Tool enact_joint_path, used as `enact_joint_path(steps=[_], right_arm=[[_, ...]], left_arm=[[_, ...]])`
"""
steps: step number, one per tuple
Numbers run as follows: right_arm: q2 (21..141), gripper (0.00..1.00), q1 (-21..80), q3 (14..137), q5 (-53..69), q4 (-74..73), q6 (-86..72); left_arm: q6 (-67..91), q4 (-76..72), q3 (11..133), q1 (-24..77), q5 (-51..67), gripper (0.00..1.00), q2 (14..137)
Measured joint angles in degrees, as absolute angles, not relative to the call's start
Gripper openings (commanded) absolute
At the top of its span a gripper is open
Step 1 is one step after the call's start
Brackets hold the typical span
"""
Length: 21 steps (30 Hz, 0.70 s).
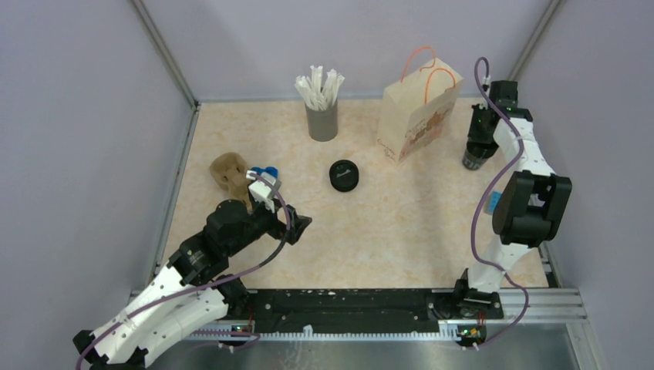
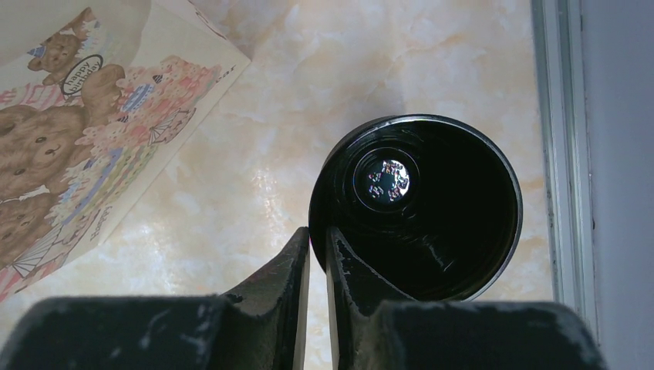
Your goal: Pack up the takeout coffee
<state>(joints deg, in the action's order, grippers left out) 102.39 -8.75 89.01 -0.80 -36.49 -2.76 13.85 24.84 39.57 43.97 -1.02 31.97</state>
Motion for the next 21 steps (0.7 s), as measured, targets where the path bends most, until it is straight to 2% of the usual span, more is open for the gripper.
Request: enact_joint_path(steps=[15, 21], right_arm=[[102.39, 0.01, -6.46, 90.83, -4.19, -36.71, -1.48], [102.39, 0.01, -5.61, 92.75, -7.14, -36.97, -1.02]], left_arm=[[13.85, 24.84, 39.55, 43.97, -1.1, 0.99, 31.62], [13.87, 24.84, 39.55, 43.99, -1.1, 0.99, 31.48]])
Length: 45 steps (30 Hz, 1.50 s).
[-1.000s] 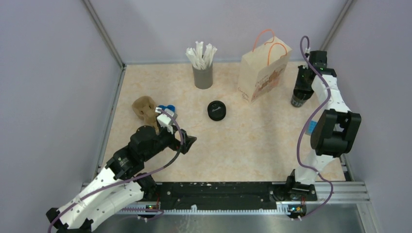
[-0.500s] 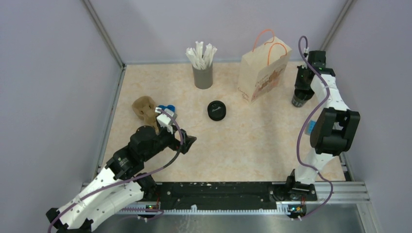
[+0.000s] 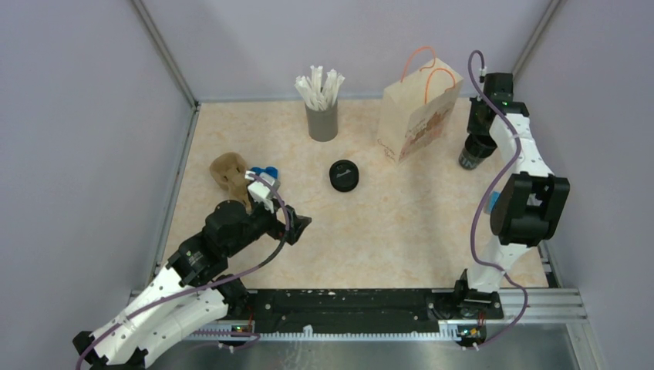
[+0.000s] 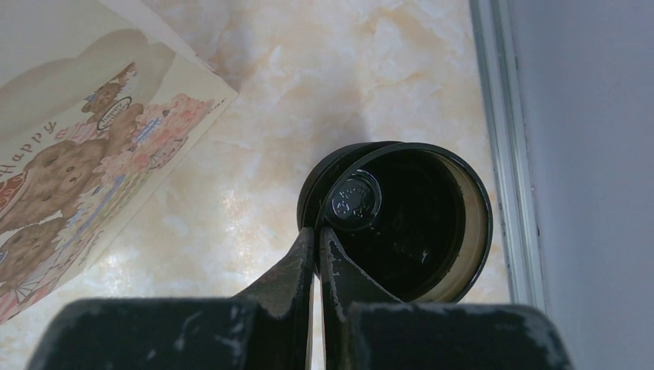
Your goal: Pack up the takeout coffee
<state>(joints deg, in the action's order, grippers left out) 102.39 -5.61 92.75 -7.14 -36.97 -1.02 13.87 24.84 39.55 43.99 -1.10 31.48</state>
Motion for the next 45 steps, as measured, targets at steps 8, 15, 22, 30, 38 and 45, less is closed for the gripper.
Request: enact_joint_path(steps=[8, 15, 22, 30, 38, 45], right_arm=[[102.41, 0.0, -5.08, 93.23, -9.76, -38.0, -1.02], [102.5, 0.0, -3.7, 97.84, -12.05, -40.29, -0.99], [102.48, 0.0, -2.61, 102.28, -15.86, -43.62, -0.99], [99.31, 0.0, -0.51, 104.05, -19.59, -48.18, -1.72], [92.53, 0.0, 5.96, 105.16, -23.66, -51.77, -2.59], [85.45, 0.0, 13.41, 102.3, -26.26, -56.12, -6.31]], left_arm=[[13.87, 24.84, 39.53, 43.99, -1.1, 0.99, 31.48], [13.87, 24.84, 39.53, 43.97, -1.1, 0.99, 31.51], [13.85, 24.84, 39.53, 43.97, -1.1, 0.99, 31.51], [13.85, 24.84, 39.53, 43.99, -1.1, 0.99, 31.51], [13.85, 24.84, 39.53, 43.99, -1.1, 0.99, 31.51], [13.85, 24.84, 39.53, 43.97, -1.1, 0.99, 31.68]])
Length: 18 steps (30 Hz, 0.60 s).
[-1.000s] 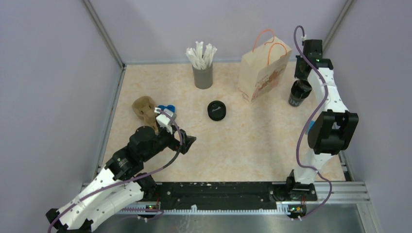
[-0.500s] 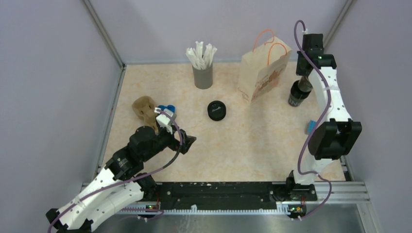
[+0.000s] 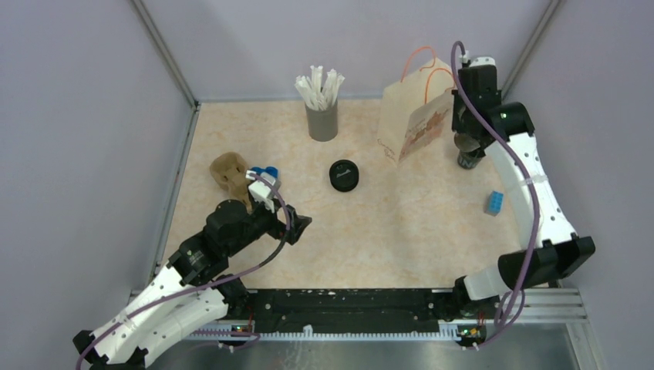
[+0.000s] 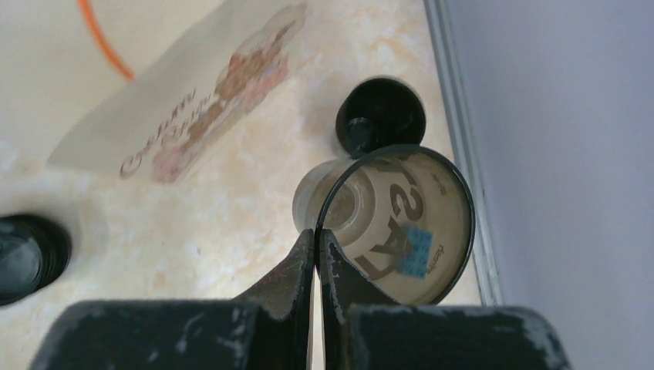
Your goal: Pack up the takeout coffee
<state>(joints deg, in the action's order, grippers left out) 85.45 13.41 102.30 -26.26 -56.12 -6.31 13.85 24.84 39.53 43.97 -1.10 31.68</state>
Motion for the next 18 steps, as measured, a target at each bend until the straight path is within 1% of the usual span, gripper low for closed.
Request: enact_joint_path(steps=[7, 10, 15, 18], right_arm=[[72.34, 0.0, 21.82, 87.35, -25.63, -57.12, -11.79], [68.47, 0.0, 27.7, 79.48, -24.47, -55.57, -14.35], [67.33, 0.0, 39.92, 68.64, -22.9, -50.65, -18.46], [68.6, 0.0, 47.46, 64.51, -22.9, -47.31, -20.6]], left_arm=[[13.87, 24.88, 39.53, 43.99, -1.26, 0.99, 32.71], [13.89, 24.91, 39.53, 43.99, -1.98, 0.99, 32.8], [14.28, 25.3, 39.53, 43.99, -4.64, 0.99, 32.73], [14.55, 25.98, 39.53, 43.99, -6.59, 0.99, 32.34]])
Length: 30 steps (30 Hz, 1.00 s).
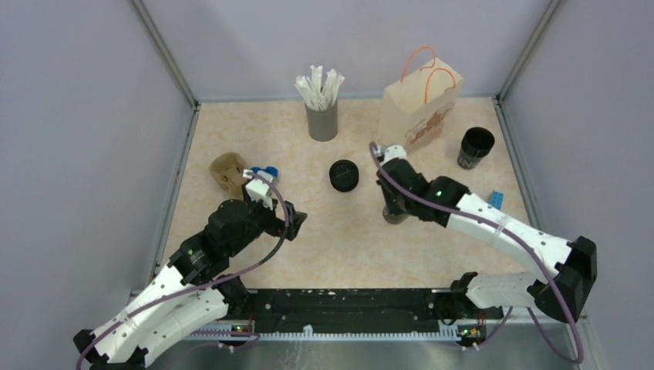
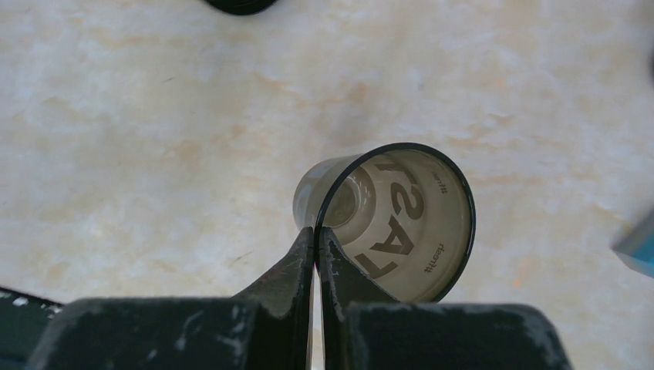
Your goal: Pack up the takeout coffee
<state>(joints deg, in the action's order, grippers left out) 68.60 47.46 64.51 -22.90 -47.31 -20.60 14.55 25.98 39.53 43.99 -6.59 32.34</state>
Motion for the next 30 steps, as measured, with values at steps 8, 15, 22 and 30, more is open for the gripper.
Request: enact_joint_path(steps=[8, 15, 22, 30], right_arm=[[78.56, 0.0, 65.71, 63.24, -27.92, -38.94, -21.41], [86.08, 0.0, 72.75, 63.24, -31.48, -36.32, -19.75], [88.16, 0.15, 74.37, 63.24, -33.63, -35.83, -19.81], [86.46, 0.39, 74.91, 63.0, -32.75, -35.57, -20.69]], left_arm=[[15.2, 27.44, 39.53, 43.99, -12.56, 0.99, 28.25], [16.27, 27.51, 39.53, 43.99, -17.96, 0.99, 23.0], [16.86, 27.53, 39.53, 43.99, -21.34, 0.99, 20.62], [17.23, 27.7, 39.53, 43.99, -22.48, 0.99, 20.69]])
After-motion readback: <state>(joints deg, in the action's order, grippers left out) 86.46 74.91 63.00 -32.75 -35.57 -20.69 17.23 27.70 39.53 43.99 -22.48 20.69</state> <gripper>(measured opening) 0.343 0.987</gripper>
